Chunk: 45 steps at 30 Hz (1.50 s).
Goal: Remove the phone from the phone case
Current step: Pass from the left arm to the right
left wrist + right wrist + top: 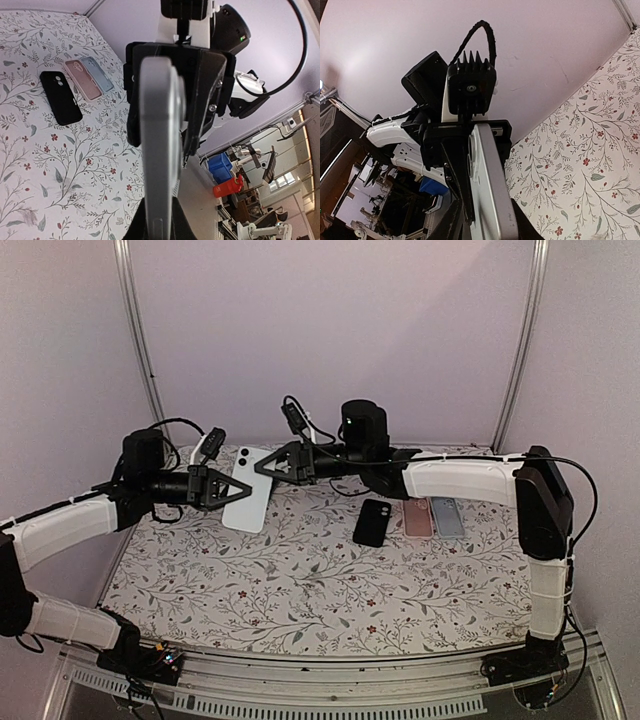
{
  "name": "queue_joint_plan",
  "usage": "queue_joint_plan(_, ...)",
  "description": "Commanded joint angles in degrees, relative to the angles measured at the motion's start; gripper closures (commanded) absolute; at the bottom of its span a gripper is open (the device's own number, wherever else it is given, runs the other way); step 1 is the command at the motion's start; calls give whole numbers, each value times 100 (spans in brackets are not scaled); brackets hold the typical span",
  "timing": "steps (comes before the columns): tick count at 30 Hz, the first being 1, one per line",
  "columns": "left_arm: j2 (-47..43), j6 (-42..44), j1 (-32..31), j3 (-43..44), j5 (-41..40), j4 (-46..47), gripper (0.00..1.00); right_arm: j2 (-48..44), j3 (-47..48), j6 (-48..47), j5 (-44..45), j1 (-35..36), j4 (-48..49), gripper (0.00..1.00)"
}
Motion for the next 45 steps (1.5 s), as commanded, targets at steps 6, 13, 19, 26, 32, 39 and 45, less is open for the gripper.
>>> queue_joint_plan(6,35,-3,66,-160,300,262,100,175,224,-35,-295,-49,164,77)
queue_joint_plan(13,62,11,65,-192,345,262,100,225,304,-65,-414,-98,89,88)
queue_joint_plan(19,93,-50,60,-226,314,279,100,262,322,-139,-464,-114,4,97)
queue_joint_plan(26,26,-73,59,-288,263,245,96,332,368,-166,-517,-112,-8,100)
queue_joint_plan(32,-23,-121,64,-301,211,245,92,311,360,-197,-504,-119,-25,100)
queue_joint_plan(39,-79,-140,59,-340,130,263,84,290,347,-202,-462,-126,-58,100)
queue_joint_plan(45,-52,-190,59,-316,152,388,66,268,285,-250,-350,-199,-175,100)
